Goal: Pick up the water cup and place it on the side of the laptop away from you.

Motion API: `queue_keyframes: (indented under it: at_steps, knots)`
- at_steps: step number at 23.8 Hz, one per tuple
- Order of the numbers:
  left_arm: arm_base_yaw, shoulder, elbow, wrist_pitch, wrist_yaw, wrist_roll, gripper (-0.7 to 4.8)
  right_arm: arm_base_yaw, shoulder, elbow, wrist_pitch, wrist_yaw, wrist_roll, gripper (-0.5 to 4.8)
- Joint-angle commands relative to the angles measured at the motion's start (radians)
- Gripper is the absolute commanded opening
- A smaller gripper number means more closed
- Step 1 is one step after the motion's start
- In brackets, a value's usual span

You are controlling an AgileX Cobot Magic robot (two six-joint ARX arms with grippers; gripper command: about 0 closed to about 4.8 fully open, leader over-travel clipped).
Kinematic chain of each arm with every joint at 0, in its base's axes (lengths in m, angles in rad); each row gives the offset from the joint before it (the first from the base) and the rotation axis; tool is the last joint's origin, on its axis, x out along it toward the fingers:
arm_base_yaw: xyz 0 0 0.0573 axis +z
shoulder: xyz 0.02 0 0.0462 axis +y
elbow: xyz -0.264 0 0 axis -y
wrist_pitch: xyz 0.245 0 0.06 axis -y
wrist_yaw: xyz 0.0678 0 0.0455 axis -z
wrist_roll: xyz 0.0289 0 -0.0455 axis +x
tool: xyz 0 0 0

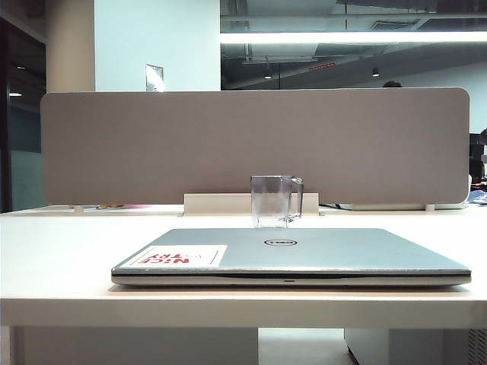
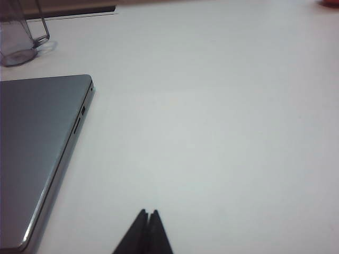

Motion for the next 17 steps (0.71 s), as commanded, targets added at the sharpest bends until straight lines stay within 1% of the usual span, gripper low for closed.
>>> queue_keyframes:
  at_steps: [1,2,4,11,14,17]
  knots:
    - [0.001,0.001,0.002,0.082,0.004,0.046,-0.06,0.0,0.002,-0.006,0.006,-0.001,-0.003,-0.08]
    - [0.0,0.001,0.002,0.125,0.008,0.075,-0.06,0.0,0.002,-0.006,0.007,-0.001,-0.003,-0.08]
    - [0.0,0.001,0.002,0.163,0.008,0.075,-0.06,-0.002,0.002,-0.006,0.007,-0.001,-0.003,-0.08]
    - [0.0,0.001,0.002,0.162,0.007,0.068,-0.05,-0.002,-0.005,-0.006,0.005,-0.001,-0.003,-0.08]
    - [-0.006,0.001,0.002,0.162,0.008,0.068,-0.05,-0.005,-0.101,-0.006,0.009,-0.001,-0.003,-0.08]
    - [-0.008,0.001,0.002,0.161,0.007,0.068,-0.05,-0.004,-0.095,-0.003,0.037,0.0,-0.003,-0.08]
